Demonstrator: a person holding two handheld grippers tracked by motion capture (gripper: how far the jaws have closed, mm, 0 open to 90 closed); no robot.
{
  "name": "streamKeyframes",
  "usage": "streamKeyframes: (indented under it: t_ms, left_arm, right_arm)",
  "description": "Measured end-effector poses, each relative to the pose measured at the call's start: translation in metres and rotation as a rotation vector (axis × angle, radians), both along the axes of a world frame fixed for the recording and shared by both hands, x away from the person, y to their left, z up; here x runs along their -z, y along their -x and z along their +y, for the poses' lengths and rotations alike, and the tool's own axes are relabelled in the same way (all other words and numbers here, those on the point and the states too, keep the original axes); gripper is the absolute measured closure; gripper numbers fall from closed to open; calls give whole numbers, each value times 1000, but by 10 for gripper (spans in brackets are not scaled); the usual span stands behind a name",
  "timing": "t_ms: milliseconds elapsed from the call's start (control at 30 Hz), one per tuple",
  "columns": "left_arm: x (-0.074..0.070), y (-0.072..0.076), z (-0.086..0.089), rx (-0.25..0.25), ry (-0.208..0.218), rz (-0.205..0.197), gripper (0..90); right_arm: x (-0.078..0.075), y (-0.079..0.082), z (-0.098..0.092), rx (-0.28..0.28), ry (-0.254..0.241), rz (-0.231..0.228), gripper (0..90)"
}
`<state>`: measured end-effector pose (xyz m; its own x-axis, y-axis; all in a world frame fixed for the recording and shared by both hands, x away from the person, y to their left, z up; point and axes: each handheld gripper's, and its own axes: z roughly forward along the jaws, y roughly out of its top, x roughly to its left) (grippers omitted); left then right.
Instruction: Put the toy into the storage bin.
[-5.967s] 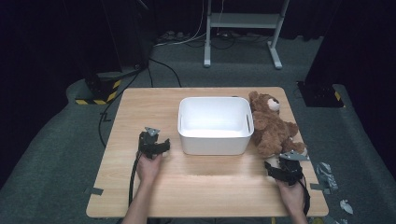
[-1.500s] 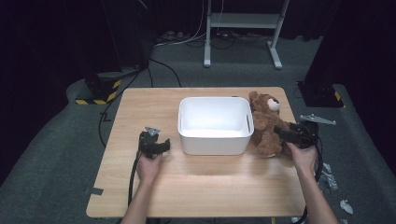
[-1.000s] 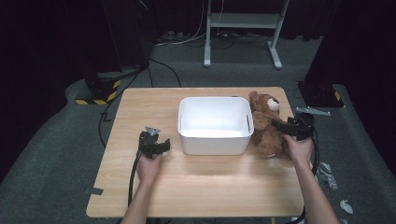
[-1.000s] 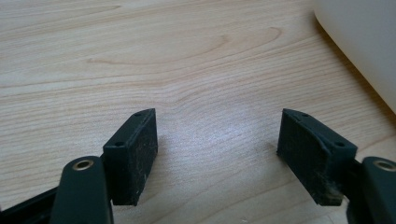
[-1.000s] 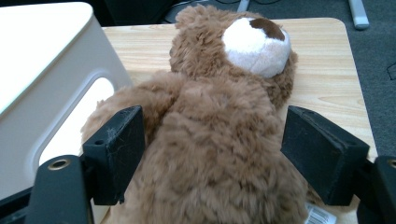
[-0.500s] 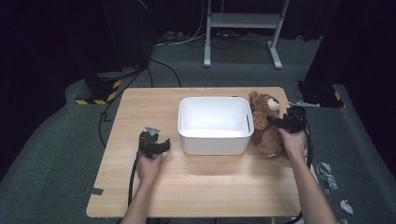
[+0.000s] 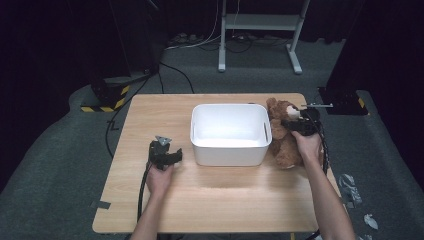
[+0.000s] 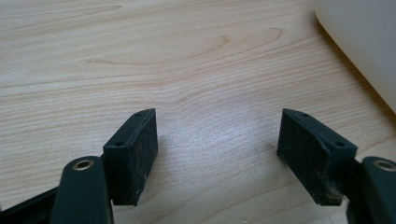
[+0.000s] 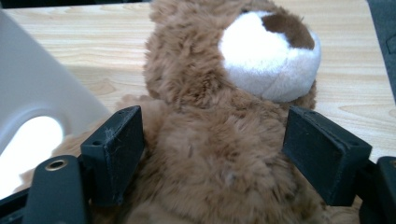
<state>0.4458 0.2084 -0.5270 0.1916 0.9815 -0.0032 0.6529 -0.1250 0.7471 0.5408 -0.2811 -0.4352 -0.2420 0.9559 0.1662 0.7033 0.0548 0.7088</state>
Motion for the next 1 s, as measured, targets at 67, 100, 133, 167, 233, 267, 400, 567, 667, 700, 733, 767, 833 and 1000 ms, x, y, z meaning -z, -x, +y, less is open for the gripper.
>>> streamKeyframes:
  t_ms: [67,100,133,167,233,267,400,567,667,700,733,767,833,1000]
  left_arm:
    - [0,0,0,0,0,0,287]
    - [0,0,0,0,0,0,287]
    - [0,0,0,0,0,0,287]
    - [0,0,0,0,-1,0,287]
    - [0,0,0,0,0,0,287]
    - [0,0,0,0,0,0,287]
    - [0,0,0,-2,4,0,287]
    - [0,0,-1,-6,6,0,287]
    - [0,0,-1,-6,6,1,287]
    - [0,0,-1,-6,6,1,287]
    - [0,0,-1,-6,6,1,287]
    - [0,0,-1,-5,5,0,287]
    - [0,0,-1,-5,5,0,288]
    - [0,0,-1,-6,5,0,287]
  right_arm:
    - [3,-4,1,5,11,13,204]
    - [4,-7,2,8,16,20,202]
    - [4,-9,3,5,17,29,201]
    - [5,-11,3,10,10,35,201]
    - [7,-13,3,18,1,42,201]
    - [9,-14,3,18,1,48,199]
    - [15,-18,2,8,-18,81,183]
    - [24,-22,3,-13,-35,125,151]
    - [27,-23,6,-13,-34,151,148]
    - [28,-23,6,-22,-25,156,149]
    - [29,-23,7,-29,-14,159,151]
    - [29,-23,7,-32,-8,162,154]
    - [30,-24,7,-35,-4,166,166]
    - [30,-23,6,-50,14,191,288]
